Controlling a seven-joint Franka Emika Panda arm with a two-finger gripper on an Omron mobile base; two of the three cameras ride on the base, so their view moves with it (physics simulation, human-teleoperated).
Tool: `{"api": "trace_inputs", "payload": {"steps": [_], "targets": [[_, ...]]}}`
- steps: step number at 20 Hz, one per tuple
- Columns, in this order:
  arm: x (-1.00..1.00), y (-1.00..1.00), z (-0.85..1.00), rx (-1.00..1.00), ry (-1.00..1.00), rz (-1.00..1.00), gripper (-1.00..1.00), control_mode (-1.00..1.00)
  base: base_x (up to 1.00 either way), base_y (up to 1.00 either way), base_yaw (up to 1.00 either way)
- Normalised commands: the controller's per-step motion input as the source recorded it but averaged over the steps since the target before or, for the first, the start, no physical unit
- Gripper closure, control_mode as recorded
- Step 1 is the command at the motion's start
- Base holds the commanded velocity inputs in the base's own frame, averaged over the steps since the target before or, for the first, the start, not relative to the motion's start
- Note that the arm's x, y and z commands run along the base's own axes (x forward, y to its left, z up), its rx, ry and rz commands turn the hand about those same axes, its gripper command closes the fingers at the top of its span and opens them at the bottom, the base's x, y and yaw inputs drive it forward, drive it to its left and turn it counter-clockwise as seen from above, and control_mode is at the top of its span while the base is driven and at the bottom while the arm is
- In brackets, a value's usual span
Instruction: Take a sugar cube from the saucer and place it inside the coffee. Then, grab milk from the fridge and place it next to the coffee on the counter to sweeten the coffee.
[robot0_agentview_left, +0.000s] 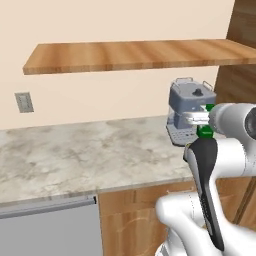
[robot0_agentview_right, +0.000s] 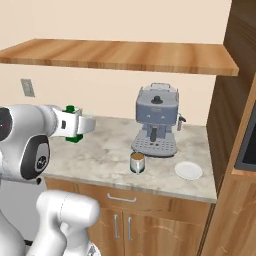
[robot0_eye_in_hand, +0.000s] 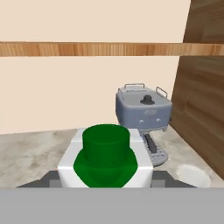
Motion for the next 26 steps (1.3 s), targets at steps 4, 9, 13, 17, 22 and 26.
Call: {"api": "trace_inputs", "payload": {"steps": [4,9,13,17,22,26], "targets": [[0.00,0.00,0.00,0.00,0.00,0.00,1.00,1.00,0.56,-0.36,0.12],[0.00,-0.07,-0.07,0.00,0.00,0.07,1.00,-1.00,0.10,0.00,0.04],[0.04,-0.44,-0.09,0.00,0.07,0.20,1.00,-1.00,0.00,0.00,0.00],[0.29,-0.35,-0.25,0.00,0.14,0.21,1.00,-1.00,0.00,0.00,0.00],[0.12,-0.30,-0.36,0.00,-0.03,0.04,1.00,-1.00,0.00,0.00,0.00],[0.00,-0.31,-0.76,0.00,-0.10,0.01,1.00,-1.00,0.00,0.00,0.00]]}}
